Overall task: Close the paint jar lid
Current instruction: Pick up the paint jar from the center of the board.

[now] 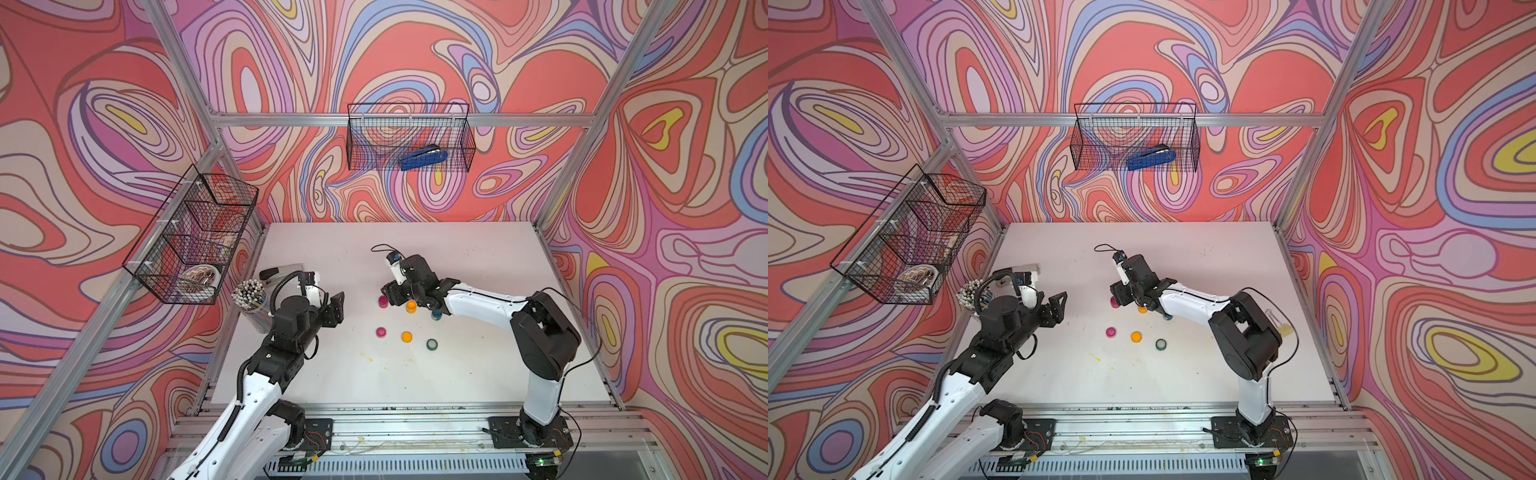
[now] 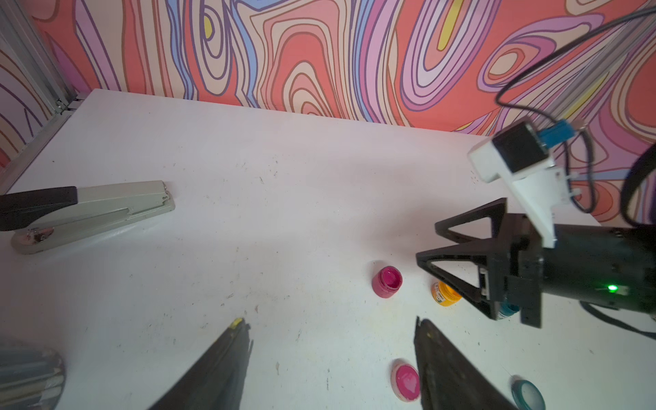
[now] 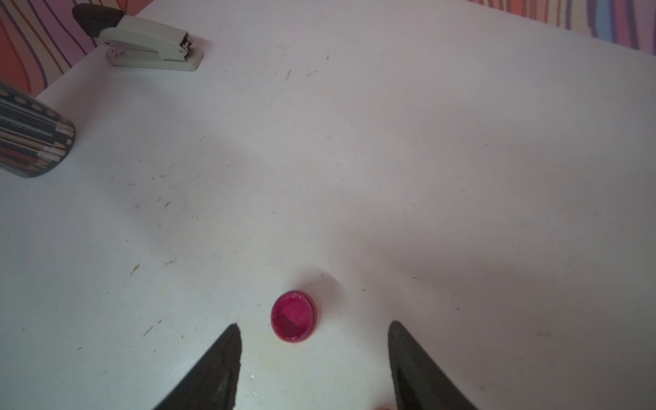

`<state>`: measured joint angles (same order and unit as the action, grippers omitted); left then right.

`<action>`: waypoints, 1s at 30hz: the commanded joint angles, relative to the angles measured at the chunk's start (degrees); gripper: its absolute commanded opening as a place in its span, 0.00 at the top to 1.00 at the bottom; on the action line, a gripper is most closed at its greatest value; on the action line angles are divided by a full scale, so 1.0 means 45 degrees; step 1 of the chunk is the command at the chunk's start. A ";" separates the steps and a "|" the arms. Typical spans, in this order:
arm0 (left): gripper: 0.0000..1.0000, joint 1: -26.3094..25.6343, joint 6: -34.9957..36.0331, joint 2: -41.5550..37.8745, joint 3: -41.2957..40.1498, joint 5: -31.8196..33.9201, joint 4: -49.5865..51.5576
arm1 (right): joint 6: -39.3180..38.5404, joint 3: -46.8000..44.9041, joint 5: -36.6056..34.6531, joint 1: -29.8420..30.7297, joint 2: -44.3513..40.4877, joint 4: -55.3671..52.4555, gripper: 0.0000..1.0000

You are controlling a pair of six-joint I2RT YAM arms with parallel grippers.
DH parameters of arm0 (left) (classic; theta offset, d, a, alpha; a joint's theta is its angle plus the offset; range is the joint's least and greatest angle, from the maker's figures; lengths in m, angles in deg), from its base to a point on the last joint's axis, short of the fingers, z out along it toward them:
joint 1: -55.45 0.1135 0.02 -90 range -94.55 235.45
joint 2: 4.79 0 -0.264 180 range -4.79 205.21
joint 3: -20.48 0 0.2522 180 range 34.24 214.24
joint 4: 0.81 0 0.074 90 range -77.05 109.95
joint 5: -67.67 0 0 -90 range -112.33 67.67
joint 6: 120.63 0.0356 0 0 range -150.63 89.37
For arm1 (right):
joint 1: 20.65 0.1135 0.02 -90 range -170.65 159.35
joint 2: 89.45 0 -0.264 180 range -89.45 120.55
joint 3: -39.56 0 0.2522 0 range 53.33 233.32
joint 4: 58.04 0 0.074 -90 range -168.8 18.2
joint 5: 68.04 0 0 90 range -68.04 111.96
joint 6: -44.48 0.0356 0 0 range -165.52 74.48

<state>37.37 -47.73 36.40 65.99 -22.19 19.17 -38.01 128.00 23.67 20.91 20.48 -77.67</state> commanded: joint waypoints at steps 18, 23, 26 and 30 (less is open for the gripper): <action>0.29 -0.0051 -0.0320 -0.0947 0.0518 -0.0925 0.0907 | 0.0832 0.2136 -0.1072 0.0900 0.2298 -0.1855 0.53; 0.29 -0.0062 -0.0340 -0.1038 0.0472 -0.0996 0.0835 | 0.0891 0.2273 -0.1793 0.0992 0.2389 -0.1847 0.54; 0.29 -0.0063 -0.0359 -0.1029 0.0436 -0.1064 0.0767 | 0.0910 0.2348 -0.1979 0.0997 0.2461 -0.1857 0.53; 0.29 -0.0063 -0.0379 -0.1005 0.0421 -0.1143 0.0708 | 0.0927 0.2488 -0.1862 0.0996 0.2694 -0.2031 0.54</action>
<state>37.37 -48.50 32.16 68.15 -26.53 22.86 -34.45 137.73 16.37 25.08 31.30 -86.02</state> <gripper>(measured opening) 0.709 0.466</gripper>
